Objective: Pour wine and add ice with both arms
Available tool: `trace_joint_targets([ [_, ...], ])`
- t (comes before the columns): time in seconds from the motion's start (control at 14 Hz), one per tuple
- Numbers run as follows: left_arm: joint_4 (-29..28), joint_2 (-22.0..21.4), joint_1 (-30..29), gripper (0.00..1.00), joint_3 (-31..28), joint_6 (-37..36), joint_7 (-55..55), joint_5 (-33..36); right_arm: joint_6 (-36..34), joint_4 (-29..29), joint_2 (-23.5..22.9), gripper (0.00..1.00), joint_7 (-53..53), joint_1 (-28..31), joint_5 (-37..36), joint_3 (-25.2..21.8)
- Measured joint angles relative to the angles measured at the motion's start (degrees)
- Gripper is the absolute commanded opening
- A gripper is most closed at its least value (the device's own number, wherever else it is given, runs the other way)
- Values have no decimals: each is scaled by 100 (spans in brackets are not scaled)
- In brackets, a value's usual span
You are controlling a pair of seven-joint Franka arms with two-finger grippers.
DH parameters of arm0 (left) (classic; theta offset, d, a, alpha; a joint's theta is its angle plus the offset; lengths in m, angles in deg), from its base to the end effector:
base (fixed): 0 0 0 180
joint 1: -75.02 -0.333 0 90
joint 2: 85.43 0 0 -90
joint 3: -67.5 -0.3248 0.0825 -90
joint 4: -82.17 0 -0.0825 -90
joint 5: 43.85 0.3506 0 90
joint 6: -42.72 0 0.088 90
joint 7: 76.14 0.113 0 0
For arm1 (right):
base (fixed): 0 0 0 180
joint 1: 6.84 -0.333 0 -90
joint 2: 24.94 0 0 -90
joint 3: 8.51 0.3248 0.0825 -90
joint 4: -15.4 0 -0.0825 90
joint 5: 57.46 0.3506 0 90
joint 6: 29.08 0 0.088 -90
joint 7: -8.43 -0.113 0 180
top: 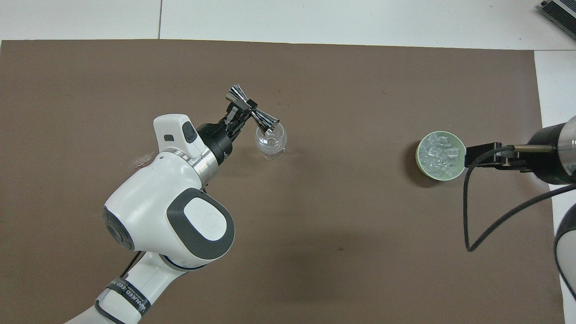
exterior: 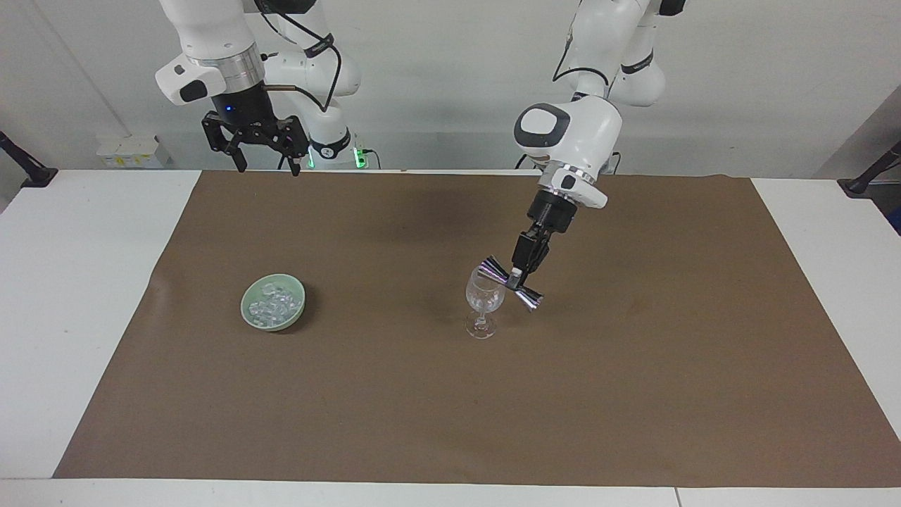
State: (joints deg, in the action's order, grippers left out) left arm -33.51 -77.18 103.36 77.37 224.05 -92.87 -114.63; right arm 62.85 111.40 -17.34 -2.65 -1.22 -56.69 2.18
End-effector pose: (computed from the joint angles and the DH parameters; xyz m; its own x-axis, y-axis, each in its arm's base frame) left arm 0.5063 -0.2839 0.4772 0.6214 0.7831 0.0238 0.4188 -0.3577 0.8346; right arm 0.4799 0.0511 0.6495 0.9926 -0.1054 0.0603 -0.1056 -0.9944 -0.0005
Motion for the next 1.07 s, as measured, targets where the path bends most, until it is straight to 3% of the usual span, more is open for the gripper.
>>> trace_joint_targets([
  [0.21,20,-37,-30,0,-25,-186,-648,-1,0,0,0,100,0,0,0,0],
  [0.43,26,-230,-409,0,-73,-972,-937,-58,0,0,0,100,0,0,0,0],
  [0.79,-175,-868,-1958,0,-144,-3413,-1335,-73,0,0,0,100,0,0,0,0],
  [1.07,-360,-929,-3392,0,-169,-5892,-1689,-73,0,0,0,100,0,0,0,0],
])
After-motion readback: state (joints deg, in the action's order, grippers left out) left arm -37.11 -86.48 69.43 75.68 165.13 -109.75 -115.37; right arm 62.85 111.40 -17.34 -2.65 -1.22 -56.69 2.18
